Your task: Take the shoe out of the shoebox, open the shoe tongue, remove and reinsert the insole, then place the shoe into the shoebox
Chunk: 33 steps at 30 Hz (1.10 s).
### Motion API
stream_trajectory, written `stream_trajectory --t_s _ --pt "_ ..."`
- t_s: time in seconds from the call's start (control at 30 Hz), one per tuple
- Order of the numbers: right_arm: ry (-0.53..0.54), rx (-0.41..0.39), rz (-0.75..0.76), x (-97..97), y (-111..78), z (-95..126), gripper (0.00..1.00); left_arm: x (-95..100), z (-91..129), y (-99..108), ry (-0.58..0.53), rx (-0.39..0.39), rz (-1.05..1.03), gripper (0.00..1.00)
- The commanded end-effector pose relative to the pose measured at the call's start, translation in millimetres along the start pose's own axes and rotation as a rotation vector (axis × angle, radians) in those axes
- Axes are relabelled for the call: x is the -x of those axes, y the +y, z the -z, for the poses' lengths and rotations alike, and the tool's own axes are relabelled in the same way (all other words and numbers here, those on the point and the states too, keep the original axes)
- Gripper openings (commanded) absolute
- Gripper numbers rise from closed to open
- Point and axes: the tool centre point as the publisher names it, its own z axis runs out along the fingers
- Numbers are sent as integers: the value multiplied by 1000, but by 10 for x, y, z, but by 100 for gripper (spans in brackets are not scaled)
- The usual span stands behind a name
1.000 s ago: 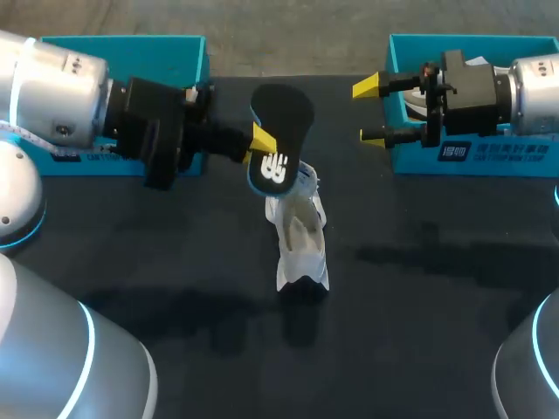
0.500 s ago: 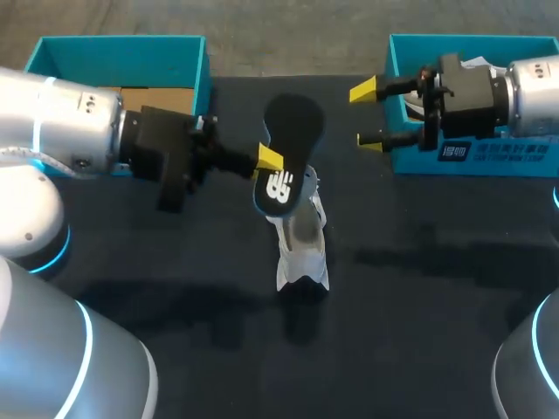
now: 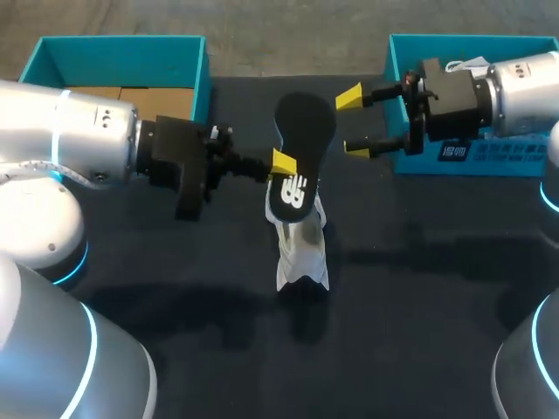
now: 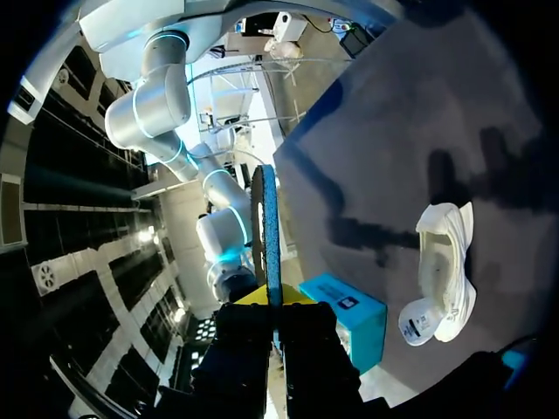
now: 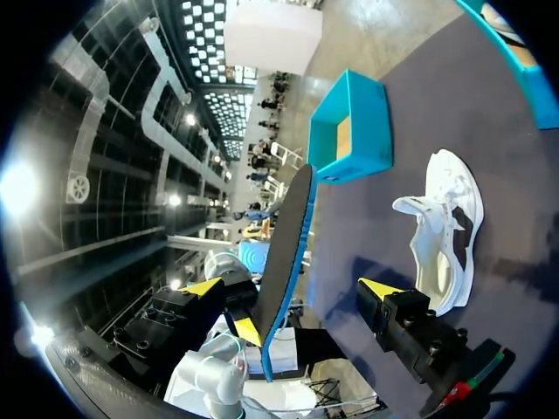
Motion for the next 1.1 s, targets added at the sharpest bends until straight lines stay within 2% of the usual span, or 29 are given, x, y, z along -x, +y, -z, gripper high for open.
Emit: stream_trajectory --t_s 0.03,0.1,0.17,0.27,0.83,0.9,1.03,1.07,1.1 --pt "4 -11 1 14 55 -77 94 -12 -120 59 0 1 -5 0" --pt "6 -15 2 15 68 -94 77 -16 -140 66 2 5 -8 0" --pt "5 -21 3 16 78 -108 49 -17 -149 81 1 10 -8 0" --pt "6 -27 3 22 86 -122 43 -17 -148 117 -6 31 0 0" --pt "24 -46 -1 34 88 -237 29 -39 -185 181 -11 54 20 0" --pt "25 -47 -3 33 82 -253 14 -41 -204 202 -13 58 22 0" --pt "25 -48 -3 31 87 -260 7 -34 -220 209 -15 58 21 0" --pt "23 -45 -1 25 91 -261 0 -37 -231 214 -17 60 22 0" --pt "22 -44 0 22 91 -260 0 -42 -234 215 -17 61 25 0"
